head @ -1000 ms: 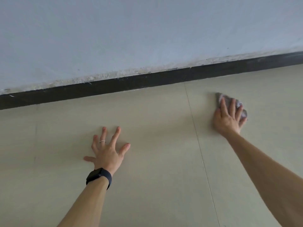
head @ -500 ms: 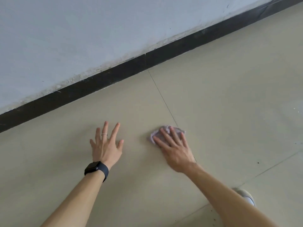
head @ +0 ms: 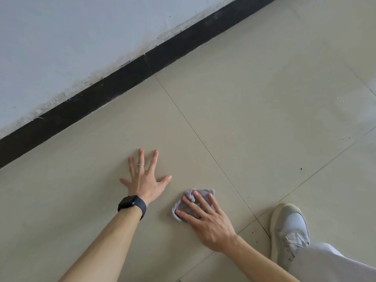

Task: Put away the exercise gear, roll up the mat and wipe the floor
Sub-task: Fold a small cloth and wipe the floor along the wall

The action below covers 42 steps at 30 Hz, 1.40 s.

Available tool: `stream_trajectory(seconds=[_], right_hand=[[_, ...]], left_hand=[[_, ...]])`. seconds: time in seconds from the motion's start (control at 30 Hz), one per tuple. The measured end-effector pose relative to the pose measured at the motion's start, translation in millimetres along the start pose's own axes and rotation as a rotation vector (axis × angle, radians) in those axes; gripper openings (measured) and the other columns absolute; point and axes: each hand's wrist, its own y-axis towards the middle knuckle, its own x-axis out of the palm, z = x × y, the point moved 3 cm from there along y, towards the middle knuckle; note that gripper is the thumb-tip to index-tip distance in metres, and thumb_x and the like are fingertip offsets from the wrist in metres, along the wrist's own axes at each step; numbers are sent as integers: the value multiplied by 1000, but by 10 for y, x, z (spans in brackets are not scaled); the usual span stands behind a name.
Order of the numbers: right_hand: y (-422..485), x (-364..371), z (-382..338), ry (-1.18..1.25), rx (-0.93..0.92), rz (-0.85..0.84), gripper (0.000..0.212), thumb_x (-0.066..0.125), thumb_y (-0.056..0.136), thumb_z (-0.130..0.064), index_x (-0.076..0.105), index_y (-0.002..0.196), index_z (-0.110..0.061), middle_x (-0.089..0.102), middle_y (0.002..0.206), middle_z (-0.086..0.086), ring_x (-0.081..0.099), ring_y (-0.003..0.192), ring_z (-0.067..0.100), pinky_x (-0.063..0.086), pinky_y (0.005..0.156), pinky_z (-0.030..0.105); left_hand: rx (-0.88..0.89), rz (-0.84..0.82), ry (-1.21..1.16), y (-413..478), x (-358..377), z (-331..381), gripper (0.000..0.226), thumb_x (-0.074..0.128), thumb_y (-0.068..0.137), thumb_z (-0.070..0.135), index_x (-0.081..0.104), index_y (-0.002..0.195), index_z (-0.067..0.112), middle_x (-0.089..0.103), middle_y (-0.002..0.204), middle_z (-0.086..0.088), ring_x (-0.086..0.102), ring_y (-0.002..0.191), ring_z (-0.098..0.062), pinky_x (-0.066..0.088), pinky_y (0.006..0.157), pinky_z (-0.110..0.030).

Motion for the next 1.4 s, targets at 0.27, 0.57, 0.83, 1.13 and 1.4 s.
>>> stream_trajectory(seconds=[0.27,0.57,0.83,1.13,1.4], right_hand=[[-255,-593,1944,256,940,136,51,15,102,-52,1,152,-51,-22,160,-14,-26,147,17,-7,120,55],[-470,19,359,82,291,30,53,35,103,-40,18,153,-44,11,165,-2,2,151,34,15,115,61],[-630,-484,2057,58,640,166,54,28,101,-34,14,151,-45,2,165,-5,0,151,29,12,117,57],[-364,-441,1713,125,556,157,53,25,103,-46,6,153,-48,-6,165,-6,-17,150,26,-6,118,58],[766,-1150,2909,45,407,199,50,22,103,-47,12,152,-49,-1,165,-10,-8,151,20,3,119,55]], left_hand=[[289,116,217,55,266,477,71,24,89,72,-4,152,52,-23,163,6,-19,150,-31,12,105,-77],[209,24,195,36,335,817,75,23,89,76,-17,149,52,-37,157,6,-30,145,-37,8,105,-80],[173,56,214,29,352,888,76,23,88,76,-15,149,52,-32,160,6,-25,147,-36,12,104,-80],[102,131,64,372,171,1582,67,27,92,72,-2,150,56,-23,162,10,-17,150,-23,14,104,-77],[-37,195,-106,272,191,1453,60,31,97,62,6,151,56,-11,165,8,-10,151,-22,18,108,-70]])
